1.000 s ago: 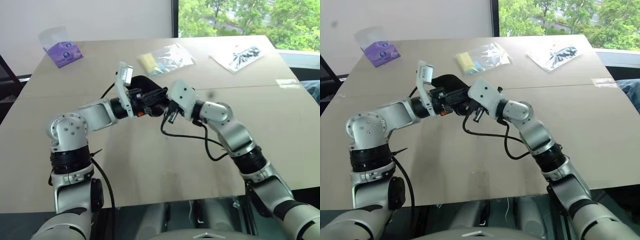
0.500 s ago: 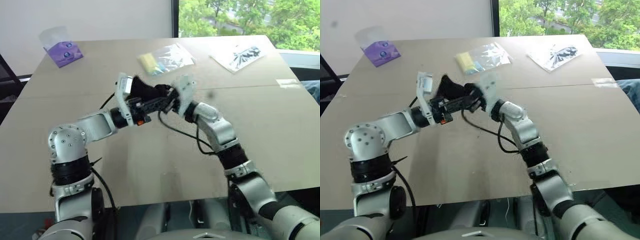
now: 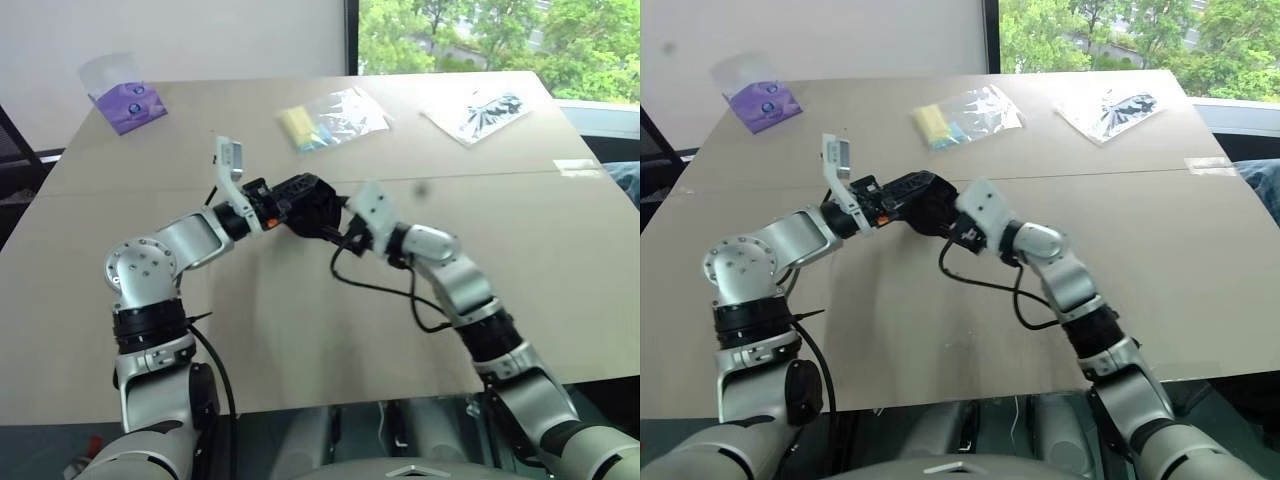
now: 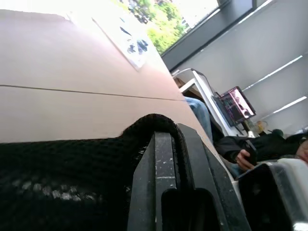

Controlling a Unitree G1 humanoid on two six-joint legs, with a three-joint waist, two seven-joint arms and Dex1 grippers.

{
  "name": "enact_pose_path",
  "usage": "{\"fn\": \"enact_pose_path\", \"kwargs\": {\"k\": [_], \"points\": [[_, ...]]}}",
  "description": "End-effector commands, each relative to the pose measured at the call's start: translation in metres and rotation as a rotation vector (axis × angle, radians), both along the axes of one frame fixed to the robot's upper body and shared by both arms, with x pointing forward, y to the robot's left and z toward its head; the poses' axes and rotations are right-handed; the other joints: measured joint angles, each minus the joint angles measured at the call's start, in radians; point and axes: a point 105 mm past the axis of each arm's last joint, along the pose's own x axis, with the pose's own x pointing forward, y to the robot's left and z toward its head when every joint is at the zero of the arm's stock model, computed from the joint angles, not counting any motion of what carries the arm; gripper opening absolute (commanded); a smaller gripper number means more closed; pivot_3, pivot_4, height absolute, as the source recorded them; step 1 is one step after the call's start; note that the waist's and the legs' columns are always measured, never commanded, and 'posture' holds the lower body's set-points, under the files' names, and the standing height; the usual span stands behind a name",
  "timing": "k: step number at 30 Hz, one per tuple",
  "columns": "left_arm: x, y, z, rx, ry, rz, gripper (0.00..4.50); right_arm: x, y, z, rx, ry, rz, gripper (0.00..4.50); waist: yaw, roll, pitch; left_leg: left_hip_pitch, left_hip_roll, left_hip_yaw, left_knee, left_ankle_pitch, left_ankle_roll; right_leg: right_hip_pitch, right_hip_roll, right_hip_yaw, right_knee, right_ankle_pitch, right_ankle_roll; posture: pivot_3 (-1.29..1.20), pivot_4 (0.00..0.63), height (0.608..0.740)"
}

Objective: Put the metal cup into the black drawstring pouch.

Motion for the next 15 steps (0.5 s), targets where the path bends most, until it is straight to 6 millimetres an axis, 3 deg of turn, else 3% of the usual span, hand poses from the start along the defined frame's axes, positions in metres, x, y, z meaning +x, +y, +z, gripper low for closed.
{"fn": "enact_pose_path", "kwargs": {"k": [1, 3, 5, 9, 13, 15], "points": [[0.004, 0.005, 0.022, -0.008, -0.097, -0.001, 0.00, -0.018, -0.013, 0.038, 0.077, -0.019, 0.054, 3.75, 0.001, 0.000, 0.000, 0.000, 0.000, 0.000, 0.000, 0.000, 0.000, 0.000, 0.000, 0.000, -0.001, 0.000, 0.000, 0.00, 0.150, 0.740], [0.006, 0.006, 0.028, -0.006, -0.122, -0.006, 0.00, -0.017, -0.021, 0.044, 0.060, -0.046, 0.002, 4.42, 0.002, 0.000, 0.000, 0.000, 0.000, 0.000, 0.000, 0.000, 0.000, 0.000, 0.000, 0.000, -0.001, 0.000, 0.000, 0.00, 0.150, 0.740], [0.006, 0.007, 0.033, 0.002, -0.141, -0.012, 0.00, -0.016, -0.026, 0.043, 0.045, -0.048, -0.036, 4.42, 0.001, 0.000, 0.000, 0.000, 0.000, 0.000, 0.000, 0.000, 0.000, 0.000, 0.000, 0.000, 0.000, 0.000, 0.000, 0.00, 0.150, 0.740], [0.003, 0.009, 0.057, 0.000, -0.193, -0.038, 0.00, 0.003, -0.036, 0.013, -0.035, -0.001, -0.188, 4.42, -0.002, 0.000, 0.000, 0.000, 0.000, 0.000, -0.001, 0.000, 0.000, 0.000, 0.000, 0.000, -0.001, 0.000, 0.000, 0.00, 0.150, 0.740], [0.002, 0.010, 0.069, 0.014, -0.217, -0.049, 0.00, 0.024, -0.018, -0.017, -0.047, 0.057, -0.274, 4.42, -0.005, 0.000, 0.000, 0.000, 0.000, 0.001, -0.001, 0.000, 0.000, 0.000, 0.000, 0.001, 0.000, 0.000, 0.000, 0.00, 0.150, 0.740], [0.001, 0.010, 0.073, 0.024, -0.224, -0.055, 0.00, 0.032, 0.000, -0.019, 0.026, 0.078, -0.302, 4.42, -0.010, 0.000, 0.000, 0.001, 0.000, 0.002, -0.002, 0.000, 0.000, -0.001, 0.000, 0.001, 0.000, 0.000, 0.000, 0.00, 0.150, 0.740]]}}
